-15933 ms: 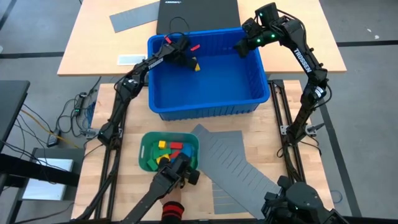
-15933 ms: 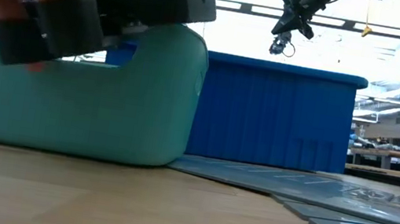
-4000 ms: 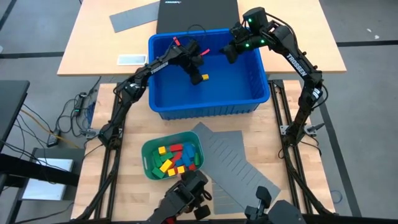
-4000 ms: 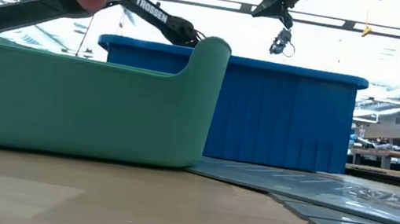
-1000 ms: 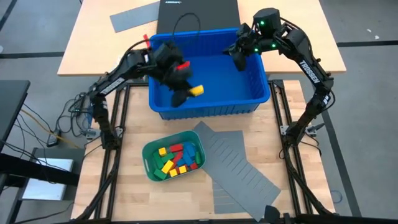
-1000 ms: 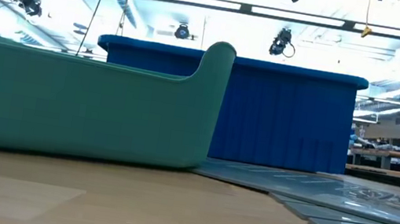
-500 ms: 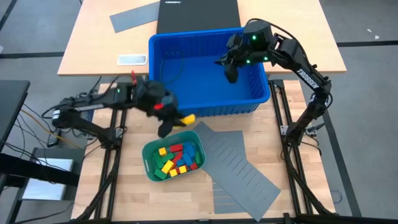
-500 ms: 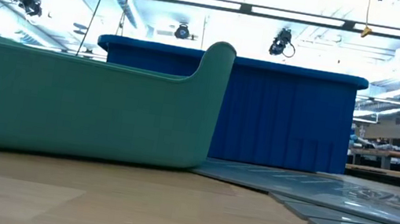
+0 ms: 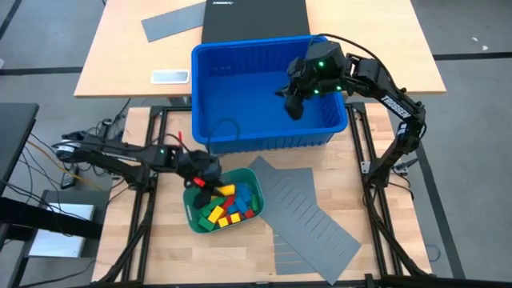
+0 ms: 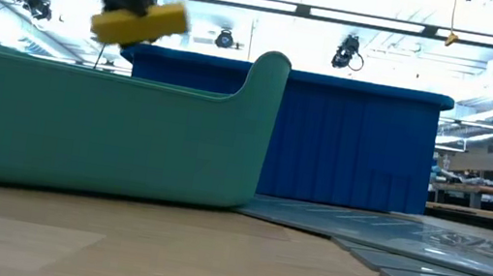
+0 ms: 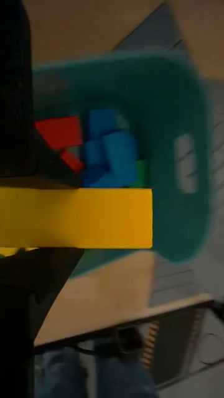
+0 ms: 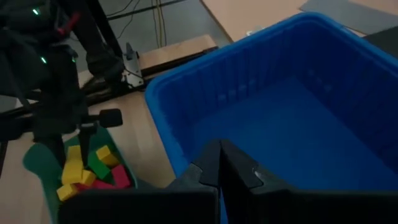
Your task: Sort Items/Unsort Items
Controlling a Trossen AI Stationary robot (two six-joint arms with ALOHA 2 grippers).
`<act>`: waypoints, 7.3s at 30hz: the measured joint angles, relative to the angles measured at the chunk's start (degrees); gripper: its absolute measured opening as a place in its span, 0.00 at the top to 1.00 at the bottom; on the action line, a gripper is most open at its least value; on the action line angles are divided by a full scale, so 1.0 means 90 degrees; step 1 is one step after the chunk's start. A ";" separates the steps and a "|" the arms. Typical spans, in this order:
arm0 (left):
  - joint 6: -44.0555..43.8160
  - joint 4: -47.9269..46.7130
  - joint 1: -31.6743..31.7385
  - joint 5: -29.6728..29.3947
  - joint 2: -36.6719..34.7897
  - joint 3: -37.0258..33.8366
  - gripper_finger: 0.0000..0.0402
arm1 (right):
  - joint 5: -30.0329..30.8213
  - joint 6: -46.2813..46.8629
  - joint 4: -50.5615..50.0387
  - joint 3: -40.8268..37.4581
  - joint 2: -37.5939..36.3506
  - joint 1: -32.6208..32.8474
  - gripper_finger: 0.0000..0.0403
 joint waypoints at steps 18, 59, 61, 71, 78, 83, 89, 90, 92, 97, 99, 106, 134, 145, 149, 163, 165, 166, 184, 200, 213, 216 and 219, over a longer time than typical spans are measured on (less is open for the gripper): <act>-0.0316 0.0004 -0.0228 -0.0192 0.0080 0.0045 0.44 | -0.0695 0.0047 -0.0966 -0.0127 0.0004 0.0398 1.00; -0.2325 -0.1232 -0.2927 -0.0814 -0.1016 0.0865 1.00 | -0.1798 0.1949 0.5890 -0.5748 0.0562 0.2755 1.00; -0.2271 -0.0957 -0.2798 -0.1040 -0.1170 0.0865 1.00 | -0.1817 0.1949 0.6015 -0.5652 0.0247 0.2687 1.00; -0.0954 0.0707 -0.1135 -0.1019 -0.1559 0.0860 1.00 | -0.1457 0.0599 0.5868 -0.5569 -0.1282 0.2281 1.00; 0.0273 0.1260 0.0433 0.0246 -0.1545 0.0860 1.00 | -0.1504 0.0116 0.5809 -0.5663 -0.2149 0.1894 0.99; 0.0679 0.1052 0.1529 0.0776 -0.1774 0.0857 1.00 | -0.1542 -0.0547 0.5402 -0.6210 -0.2992 0.1793 1.00; 0.1019 0.1053 0.2218 0.1095 -0.2200 0.0332 1.00 | -0.1539 -0.0378 0.5583 -0.7552 -0.4089 0.1527 1.00; 0.0986 0.1056 0.2252 0.1117 -0.2294 0.0187 1.00 | -0.1545 -0.0320 0.5716 -0.7799 -0.4312 0.1479 1.00; 0.0897 0.1088 0.2284 0.1150 -0.2514 -0.0103 1.00 | -0.1544 -0.0274 0.5839 -0.8277 -0.4748 0.1372 1.00; 0.0788 0.1552 0.2281 0.1075 -0.3358 -0.1023 1.00 | -0.1518 0.0039 0.5952 -0.9276 -0.5935 0.1143 1.00; 0.0612 0.1739 0.2281 0.1003 -0.3836 -0.1496 1.00 | -0.1511 0.0033 0.5966 -0.9637 -0.6403 0.1053 1.00; 0.0319 0.1921 0.2281 0.0657 -0.5448 -0.3216 1.00 | -0.1548 0.0130 0.6001 -1.0852 -0.7919 0.0600 1.00; 0.0389 0.2080 0.2271 -0.0722 -0.7245 -0.4636 1.00 | -0.0306 0.0731 0.8082 -1.3721 -1.0200 0.0493 1.00; 0.0595 0.2378 0.2266 -0.0945 -0.7199 -0.5027 1.00 | -0.0254 0.0809 0.6849 -1.3736 -1.0465 0.0614 1.00; 0.0472 0.2376 0.2266 -0.0950 -0.7001 -0.5027 0.99 | -0.0265 0.0864 0.6832 -1.3736 -1.0460 0.0614 1.00; 0.0049 0.2573 0.2265 -0.0513 -0.6256 -0.5046 0.99 | -0.0289 0.0787 0.6832 -1.3736 -1.0420 0.0614 0.97; 0.0212 0.2779 0.2264 -0.0475 -0.6315 -0.5046 0.98 | -0.0289 0.0784 0.6832 -1.3736 -1.0418 0.0614 0.97; 0.0303 0.2851 0.2264 -0.0481 -0.6353 -0.5044 0.98 | -0.0289 0.0784 0.6832 -1.3736 -1.0419 0.0614 0.97; 0.1703 0.3272 0.2279 -0.0668 -0.6375 -0.5042 0.98 | -0.0291 0.0784 0.6856 -1.3736 -1.0418 0.0614 0.97; 0.1706 0.4209 0.2264 -0.0674 -0.7243 -0.5034 0.98 | -0.0356 0.0784 0.6889 -1.3738 -1.0418 0.0614 0.98; 0.1703 0.4418 0.2264 -0.0645 -0.7240 -0.5034 0.98 | -0.0352 0.0784 0.6977 -1.3738 -1.0421 0.0614 0.98; 0.1703 0.4420 0.2264 -0.0644 -0.7242 -0.5034 0.98 | -0.0350 0.0784 0.6996 -1.3738 -1.0420 0.0614 0.99; 0.1703 0.4419 0.2264 -0.0644 -0.7242 -0.5034 0.98 | -0.0350 0.0784 0.7009 -1.3738 -1.0421 0.0614 0.99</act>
